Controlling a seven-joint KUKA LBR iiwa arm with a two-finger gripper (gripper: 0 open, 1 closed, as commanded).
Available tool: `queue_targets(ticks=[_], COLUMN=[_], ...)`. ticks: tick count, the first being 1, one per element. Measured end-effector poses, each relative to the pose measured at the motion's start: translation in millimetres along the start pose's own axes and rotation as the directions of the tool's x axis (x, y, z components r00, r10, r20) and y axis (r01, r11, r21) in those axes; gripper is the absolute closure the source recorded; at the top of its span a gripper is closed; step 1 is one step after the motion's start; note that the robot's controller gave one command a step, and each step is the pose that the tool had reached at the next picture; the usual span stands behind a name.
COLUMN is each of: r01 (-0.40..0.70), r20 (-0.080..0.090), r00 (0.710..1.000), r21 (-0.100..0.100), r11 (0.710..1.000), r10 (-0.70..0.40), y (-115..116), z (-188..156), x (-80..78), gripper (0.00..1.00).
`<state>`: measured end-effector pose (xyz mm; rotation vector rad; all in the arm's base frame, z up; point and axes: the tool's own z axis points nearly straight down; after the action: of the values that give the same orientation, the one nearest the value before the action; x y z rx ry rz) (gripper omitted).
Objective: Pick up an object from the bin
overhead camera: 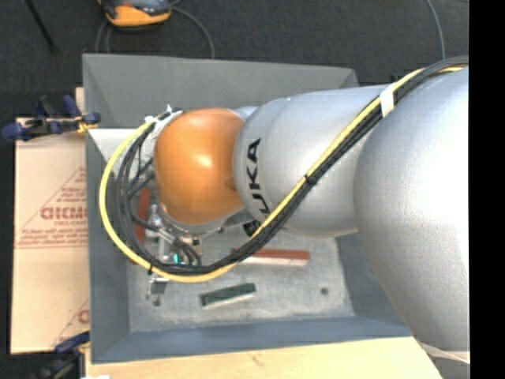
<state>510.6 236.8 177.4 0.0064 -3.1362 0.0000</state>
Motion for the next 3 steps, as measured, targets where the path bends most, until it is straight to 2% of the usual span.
queue_targets(ticks=[1,2,3], r01=[-0.004,0.102,0.400], r20=[0.007,0.012,0.017], r00=[1.000,0.995,0.916], r21=[-0.002,0.000,0.005], r11=[1.000,0.995,0.916], r10=[0.004,-0.102,-0.400], y=[-1.0,-25.6,-9.2], z=[-4.1,52.1,94.1], x=[-2.3,-41.8,-91.6], gripper=[0.00,0.00,0.00])
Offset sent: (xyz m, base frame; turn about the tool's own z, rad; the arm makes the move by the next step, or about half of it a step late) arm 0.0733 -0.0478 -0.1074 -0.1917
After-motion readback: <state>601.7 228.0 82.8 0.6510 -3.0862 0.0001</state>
